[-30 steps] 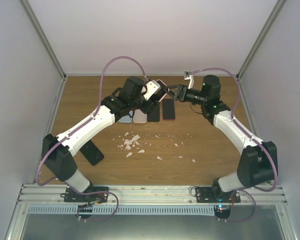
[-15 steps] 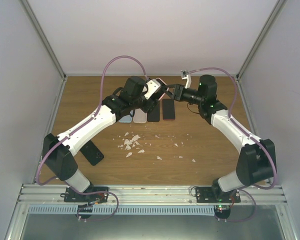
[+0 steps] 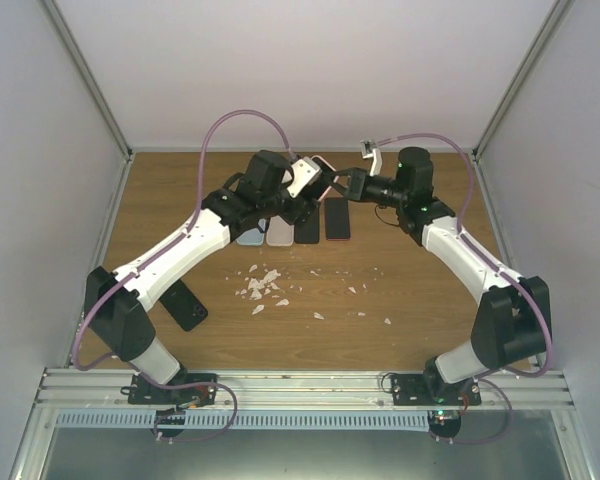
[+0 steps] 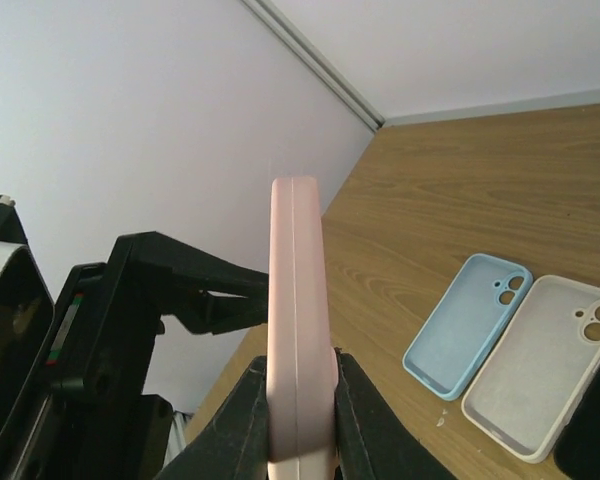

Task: Take the phone out of the phone case
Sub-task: Adjust the phone.

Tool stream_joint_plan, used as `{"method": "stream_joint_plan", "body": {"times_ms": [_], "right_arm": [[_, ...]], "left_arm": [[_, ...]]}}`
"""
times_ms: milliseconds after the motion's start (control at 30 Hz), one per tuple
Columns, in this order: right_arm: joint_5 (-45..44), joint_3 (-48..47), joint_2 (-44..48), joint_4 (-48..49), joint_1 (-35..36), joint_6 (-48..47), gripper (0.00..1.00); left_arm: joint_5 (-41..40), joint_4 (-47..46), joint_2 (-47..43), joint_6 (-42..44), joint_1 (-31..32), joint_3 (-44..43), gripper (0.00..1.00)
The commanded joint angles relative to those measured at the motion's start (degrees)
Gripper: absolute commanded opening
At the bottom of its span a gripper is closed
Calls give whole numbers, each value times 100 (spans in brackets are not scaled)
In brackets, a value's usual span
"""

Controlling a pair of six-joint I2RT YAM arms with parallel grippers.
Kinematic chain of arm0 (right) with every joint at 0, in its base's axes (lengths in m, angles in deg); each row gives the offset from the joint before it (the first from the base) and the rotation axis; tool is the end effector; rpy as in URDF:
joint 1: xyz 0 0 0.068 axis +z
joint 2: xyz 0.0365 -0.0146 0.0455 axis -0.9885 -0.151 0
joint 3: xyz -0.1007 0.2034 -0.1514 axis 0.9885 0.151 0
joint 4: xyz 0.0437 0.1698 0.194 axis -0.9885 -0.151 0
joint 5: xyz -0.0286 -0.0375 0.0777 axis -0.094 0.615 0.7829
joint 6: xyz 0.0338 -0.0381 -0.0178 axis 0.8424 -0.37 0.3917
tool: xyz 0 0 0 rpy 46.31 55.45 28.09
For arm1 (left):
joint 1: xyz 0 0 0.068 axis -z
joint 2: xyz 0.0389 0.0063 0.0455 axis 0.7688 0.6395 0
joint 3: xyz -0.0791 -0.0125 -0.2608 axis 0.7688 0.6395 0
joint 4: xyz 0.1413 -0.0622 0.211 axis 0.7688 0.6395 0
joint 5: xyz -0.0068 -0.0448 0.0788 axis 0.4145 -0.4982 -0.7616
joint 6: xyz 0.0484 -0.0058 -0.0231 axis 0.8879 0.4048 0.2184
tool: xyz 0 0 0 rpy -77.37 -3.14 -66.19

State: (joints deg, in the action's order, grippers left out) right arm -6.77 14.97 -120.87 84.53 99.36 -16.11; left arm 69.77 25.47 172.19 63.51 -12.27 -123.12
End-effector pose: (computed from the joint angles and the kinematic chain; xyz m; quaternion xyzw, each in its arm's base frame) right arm 0.3240 0.1316 0.3278 -0.0789 0.7572 0.5439 0.3529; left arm 0.2886 -0.2247 0.3498 0.3501 0.8112 -0.1131 0.4545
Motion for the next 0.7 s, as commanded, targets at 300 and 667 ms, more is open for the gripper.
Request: {"method": "stream_joint_plan", "body": {"times_ms": [300, 667], "right_arm": [[1575, -396, 575, 314, -373, -1192, 0], [2924, -430, 916, 439, -376, -1445, 1]], "left_arm": [[4092, 627, -1244, 538, -965, 365, 99], [6469, 587, -1352, 400, -1928, 573, 93]]}}
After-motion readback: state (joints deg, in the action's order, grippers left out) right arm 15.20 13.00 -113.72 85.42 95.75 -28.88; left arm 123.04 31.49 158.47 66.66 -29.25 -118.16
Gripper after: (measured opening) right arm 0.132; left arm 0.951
